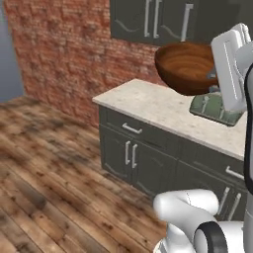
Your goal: Move the bowls from the cabinet to the plates on the dining table.
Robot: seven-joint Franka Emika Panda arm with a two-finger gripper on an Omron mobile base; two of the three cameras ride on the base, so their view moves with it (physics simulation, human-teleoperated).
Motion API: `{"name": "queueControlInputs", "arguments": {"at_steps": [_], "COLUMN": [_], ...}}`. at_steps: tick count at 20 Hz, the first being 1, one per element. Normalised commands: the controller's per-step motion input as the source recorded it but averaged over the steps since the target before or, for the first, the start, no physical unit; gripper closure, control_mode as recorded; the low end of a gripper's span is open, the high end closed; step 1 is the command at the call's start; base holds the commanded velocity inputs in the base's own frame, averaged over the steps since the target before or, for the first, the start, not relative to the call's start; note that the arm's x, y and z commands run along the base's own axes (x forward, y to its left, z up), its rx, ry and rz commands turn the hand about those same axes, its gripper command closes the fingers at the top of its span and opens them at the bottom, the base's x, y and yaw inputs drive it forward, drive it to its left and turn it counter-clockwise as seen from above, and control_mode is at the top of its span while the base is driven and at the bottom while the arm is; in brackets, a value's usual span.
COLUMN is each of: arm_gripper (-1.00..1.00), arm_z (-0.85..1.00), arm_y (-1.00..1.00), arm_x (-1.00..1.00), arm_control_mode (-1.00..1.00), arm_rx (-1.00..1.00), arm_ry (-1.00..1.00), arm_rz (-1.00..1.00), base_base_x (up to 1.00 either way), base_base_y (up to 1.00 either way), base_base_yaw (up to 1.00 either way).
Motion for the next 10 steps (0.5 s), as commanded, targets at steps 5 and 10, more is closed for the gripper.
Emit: {"name": "queueControlInputs", "arguments": {"at_steps": [5, 10], "arm_gripper": [1.00, 1.00], "arm_z": [0.00, 0.00], "arm_y": [0.00, 0.00], "arm_x": [0.00, 0.00], "arm_control_mode": [1.00, 1.00], "arm_rx": [0.00, 0.00], "arm_ry": [0.00, 0.00], "arm_rz": [0.00, 0.00], "base_base_x": [0.00, 0.00], "base_base_y": [0.00, 0.00], "base_base_yaw": [0.50, 0.50]}}
